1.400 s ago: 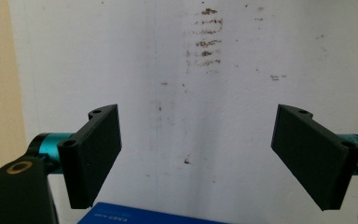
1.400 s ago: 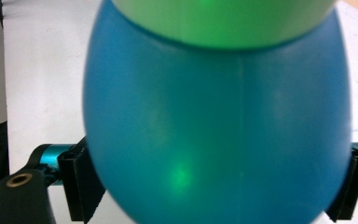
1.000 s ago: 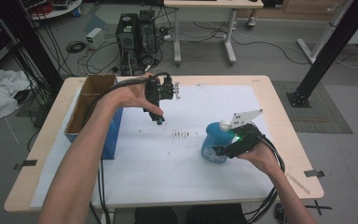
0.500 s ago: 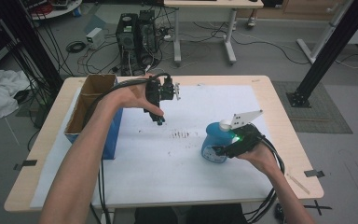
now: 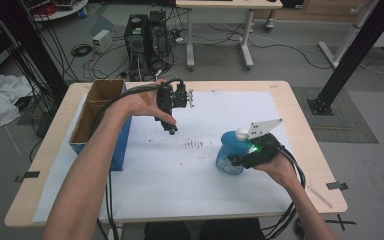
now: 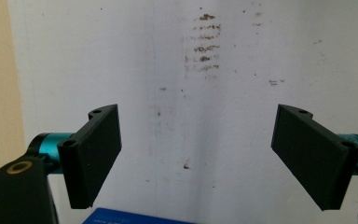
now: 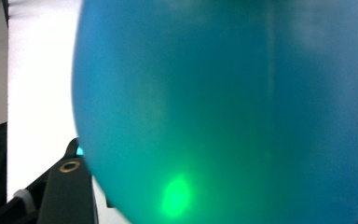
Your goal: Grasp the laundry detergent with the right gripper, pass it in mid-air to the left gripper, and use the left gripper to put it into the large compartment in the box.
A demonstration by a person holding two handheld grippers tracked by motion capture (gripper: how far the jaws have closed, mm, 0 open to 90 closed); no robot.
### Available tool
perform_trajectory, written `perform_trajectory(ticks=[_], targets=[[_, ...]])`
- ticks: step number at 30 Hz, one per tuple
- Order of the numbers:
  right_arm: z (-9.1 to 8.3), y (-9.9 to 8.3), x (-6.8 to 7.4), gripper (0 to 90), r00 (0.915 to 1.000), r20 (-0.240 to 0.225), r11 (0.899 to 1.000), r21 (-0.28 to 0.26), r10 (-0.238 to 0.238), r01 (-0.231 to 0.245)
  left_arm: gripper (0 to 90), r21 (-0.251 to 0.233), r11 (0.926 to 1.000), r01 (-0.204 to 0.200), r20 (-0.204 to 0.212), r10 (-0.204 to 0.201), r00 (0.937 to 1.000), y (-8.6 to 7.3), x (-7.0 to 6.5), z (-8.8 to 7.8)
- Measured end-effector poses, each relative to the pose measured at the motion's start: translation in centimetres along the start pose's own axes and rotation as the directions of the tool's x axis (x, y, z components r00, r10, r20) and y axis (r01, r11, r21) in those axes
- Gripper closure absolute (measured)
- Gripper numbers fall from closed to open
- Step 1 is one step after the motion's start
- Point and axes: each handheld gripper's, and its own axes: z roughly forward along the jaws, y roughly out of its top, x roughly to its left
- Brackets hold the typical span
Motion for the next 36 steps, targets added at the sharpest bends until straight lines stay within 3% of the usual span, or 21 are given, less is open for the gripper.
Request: perform_trajectory(ticks=[8,12,26,33,36], targets=[[0.1,-0.1,0.0,34.9,1.0000,-0.006,1.000,0.003,-0.002,0.002,16.0,-0.004,1.0000,0.001,-0.003,-0.001,1.0000,-0.1,0.0,-0.1],[0.2,-0.1,0.0,43.1,0.9999,-0.011,1.000,-0.003,-0.005,0.005,16.0,-0.014,0.9999,0.006,-0.005,-0.006,1.0000,-0.2,0.0,-0.3],[0.2,-0.2,0.2,45.5,0.9999,0.004,1.000,-0.013,-0.013,0.013,16.0,-0.032,0.9994,0.014,-0.008,-0.014,0.9999,-0.3,-0.2,-0.8],[0.3,0.4,0.2,46.0,0.9990,-0.007,0.999,0.010,-0.044,0.044,16.0,-0.104,0.9941,0.030,0.019,-0.028,0.9994,-0.3,-0.5,-1.9],[0.5,1.0,0.4,45.9,0.9975,-0.032,0.998,0.004,-0.063,0.063,16.0,-0.143,0.9894,0.024,0.030,-0.020,0.9994,0.0,-1.1,-2.8]])
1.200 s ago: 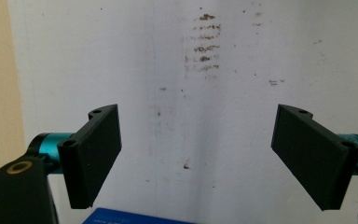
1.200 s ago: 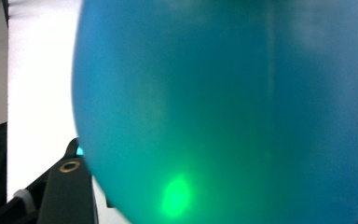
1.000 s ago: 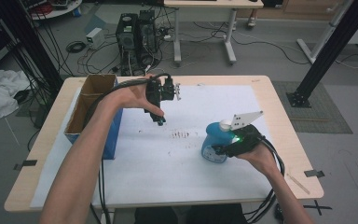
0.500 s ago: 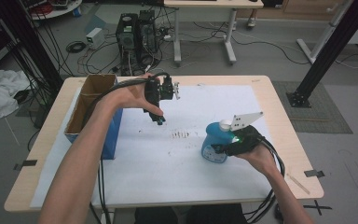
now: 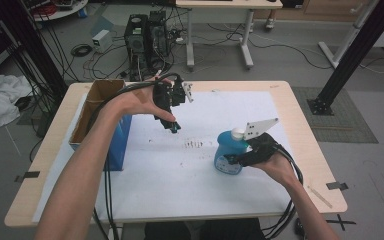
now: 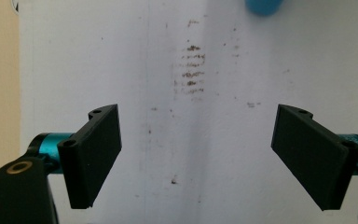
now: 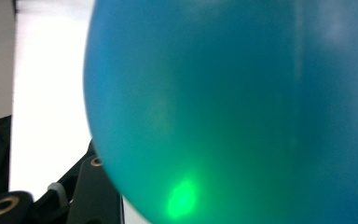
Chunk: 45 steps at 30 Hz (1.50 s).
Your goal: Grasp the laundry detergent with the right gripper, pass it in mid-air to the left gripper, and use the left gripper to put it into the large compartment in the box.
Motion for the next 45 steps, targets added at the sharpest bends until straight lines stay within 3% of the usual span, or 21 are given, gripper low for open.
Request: perform_trajectory(ticks=[3,8,10,12,14,19,21,28,45], targets=[[0.0,1.0,0.1,45.8,0.9994,-0.030,1.000,-0.026,-0.015,0.015,16.0,-0.011,0.9999,-0.013,0.011,0.013,0.9999,0.3,-0.5,-0.3],[0.4,2.9,0.4,45.7,0.9949,-0.065,0.997,-0.021,-0.077,0.076,16.0,-0.079,0.9960,-0.043,0.033,0.045,0.9984,1.3,-1.7,-1.2],[0.6,3.3,0.4,45.7,0.9933,-0.074,0.996,-0.018,-0.089,0.088,16.0,-0.079,0.9960,-0.043,0.033,0.045,0.9984,1.3,-1.7,-1.2],[1.0,4.1,0.5,45.6,0.9896,-0.094,0.994,-0.018,-0.109,0.108,16.0,-0.097,0.9932,-0.064,0.040,0.068,0.9969,2.2,-2.8,-1.6],[1.3,4.6,0.5,45.7,0.9867,-0.109,0.993,-0.023,-0.120,0.118,16.0,-0.093,0.9932,-0.070,0.043,0.075,0.9963,2.4,-3.1,-1.6],[1.5,5.3,0.6,45.7,0.9825,-0.129,0.991,-0.035,-0.135,0.132,16.0,-0.089,0.9941,-0.062,0.058,0.068,0.9960,3.1,-3.8,-1.7],[1.8,5.7,0.8,45.7,0.9787,-0.139,0.988,-0.040,-0.151,0.147,16.0,-0.079,0.9964,-0.028,0.074,0.034,0.9967,3.5,-4.1,-1.5],[2.2,5.8,0.8,45.7,0.9770,-0.152,0.988,-0.046,-0.150,0.144,16.0,-0.085,0.9963,0.009,0.108,0.000,0.9942,4.6,-5.0,-0.8],[2.3,6.0,0.9,45.7,0.9752,-0.159,0.988,-0.050,-0.154,0.148,17.4,-0.091,0.9957,-0.016,0.106,0.025,0.9941,6.5,-5.8,1.0]])
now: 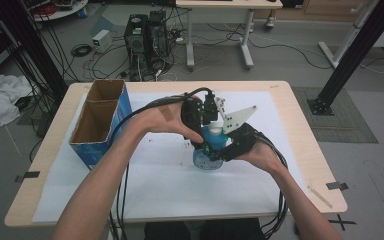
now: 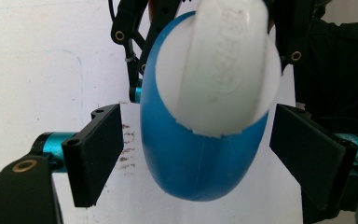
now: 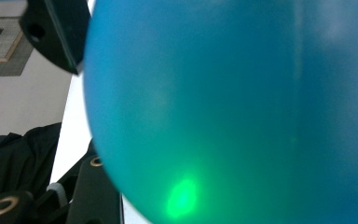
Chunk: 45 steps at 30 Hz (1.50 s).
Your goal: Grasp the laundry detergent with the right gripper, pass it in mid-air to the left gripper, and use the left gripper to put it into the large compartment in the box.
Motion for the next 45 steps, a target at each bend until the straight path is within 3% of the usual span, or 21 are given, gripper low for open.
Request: perform_trajectory(ticks=[7,11,32,34,45], targets=[[0.13,-0.04,-0.05,45.7,1.0000,-0.004,1.000,0.006,0.003,-0.003,17.5,0.007,0.9999,-0.010,0.013,0.009,0.9999,0.09,-0.14,0.52],[0.25,-0.02,-0.01,45.7,1.0000,-0.006,1.000,0.010,0.008,-0.008,23.0,0.008,0.9998,-0.017,0.024,0.017,0.9996,0.08,-0.14,0.62],[0.55,0.00,0.02,45.7,0.9999,-0.009,1.000,0.015,0.006,-0.006,26.6,0.010,0.9998,-0.019,0.011,0.019,0.9998,0.11,-0.07,0.65],[0.55,0.00,0.04,45.7,0.9999,-0.009,1.000,0.017,0.005,-0.005,30.8,0.005,0.9998,-0.019,0.013,0.019,0.9997,0.14,-0.08,0.66],[0.60,0.03,0.07,45.7,1.0000,-0.007,1.000,0.016,0.004,-0.004,34.5,-0.003,0.9995,-0.030,-0.001,0.030,0.9995,0.20,-0.16,0.58]])
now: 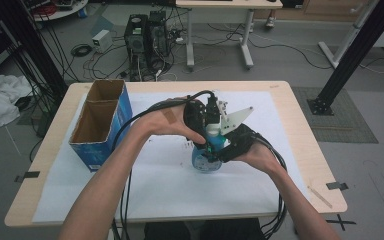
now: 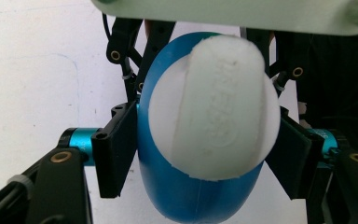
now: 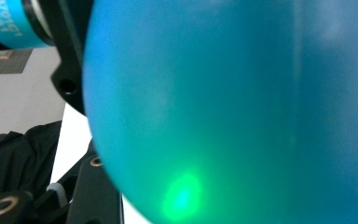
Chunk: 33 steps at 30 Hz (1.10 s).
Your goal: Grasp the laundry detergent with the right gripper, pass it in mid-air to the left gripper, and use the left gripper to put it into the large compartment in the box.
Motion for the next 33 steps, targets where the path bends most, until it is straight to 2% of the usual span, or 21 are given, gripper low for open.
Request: perform_trajectory(ticks=[19,23,33], targets=[[0.34,0.03,0.10,45.7,0.9999,-0.015,1.000,0.003,0.006,-0.006,38.1,0.025,0.9996,-0.015,0.001,0.015,0.9999,0.03,-0.14,0.09],[0.51,-0.04,0.12,45.2,0.9997,-0.021,1.000,-0.002,0.008,-0.008,38.2,0.044,0.9989,-0.017,-0.002,0.017,0.9998,0.13,-0.20,0.08],[0.44,0.02,0.01,44.2,0.9999,-0.013,1.000,-0.030,0.003,-0.004,38.2,0.040,0.9991,-0.014,-0.012,0.015,0.9998,0.18,-0.19,-0.32]])
